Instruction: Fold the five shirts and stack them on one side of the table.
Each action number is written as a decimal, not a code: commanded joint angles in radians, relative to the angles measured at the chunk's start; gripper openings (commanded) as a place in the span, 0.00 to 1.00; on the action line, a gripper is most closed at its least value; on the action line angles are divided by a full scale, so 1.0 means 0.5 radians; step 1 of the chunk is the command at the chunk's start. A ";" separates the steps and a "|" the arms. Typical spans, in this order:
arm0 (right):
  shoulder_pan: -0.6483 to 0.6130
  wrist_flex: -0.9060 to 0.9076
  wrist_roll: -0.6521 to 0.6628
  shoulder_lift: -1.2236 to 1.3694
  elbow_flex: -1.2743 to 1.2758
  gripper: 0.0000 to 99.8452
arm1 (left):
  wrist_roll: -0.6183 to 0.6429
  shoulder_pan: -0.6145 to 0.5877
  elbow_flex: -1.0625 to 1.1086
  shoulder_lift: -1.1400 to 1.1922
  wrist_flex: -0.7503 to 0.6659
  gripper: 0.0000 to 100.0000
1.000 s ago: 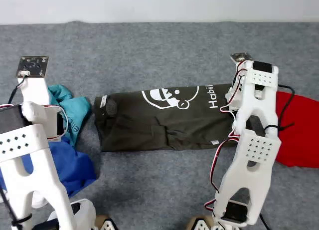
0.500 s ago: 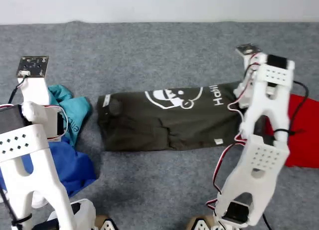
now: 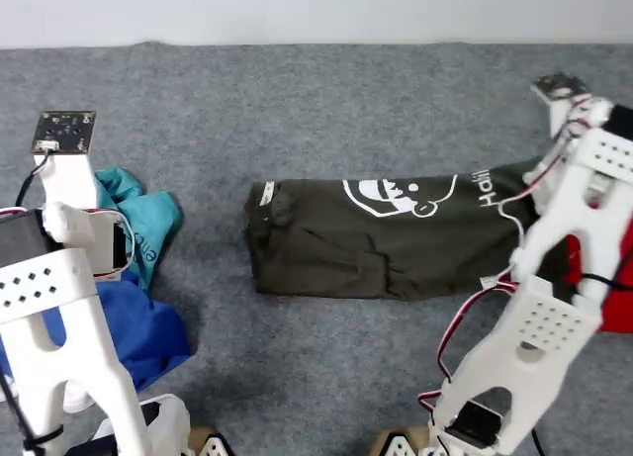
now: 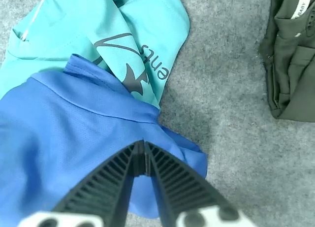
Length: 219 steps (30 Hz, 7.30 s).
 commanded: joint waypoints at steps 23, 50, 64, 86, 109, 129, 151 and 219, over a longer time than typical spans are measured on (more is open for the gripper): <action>-1.591 0.038 -0.377 -0.315 0.129 0.01 | -0.012 0.000 -0.005 -0.061 0.009 0.01; -1.959 -0.431 -0.282 0.133 0.123 0.06 | -0.009 0.009 -0.002 -0.061 0.012 0.01; -1.824 0.087 -0.279 0.023 -0.371 0.24 | -0.009 0.000 -0.002 -0.061 0.015 0.01; -1.573 0.078 -0.068 0.575 -0.387 0.01 | -0.009 -0.003 -0.002 -0.061 0.015 0.01; -1.689 -0.219 -0.040 -0.235 0.528 0.01 | -0.009 -0.003 -0.014 -0.061 0.012 0.01; -2.358 0.084 -0.209 -0.342 0.783 0.01 | -0.015 -0.865 -0.330 -0.061 0.000 0.01; -2.220 -0.124 -0.282 -0.078 0.641 0.01 | -0.009 -0.868 -0.330 -0.061 0.037 0.01; -1.134 0.087 -0.298 0.634 -1.071 0.01 | -0.015 -0.697 -0.315 -0.058 0.046 0.01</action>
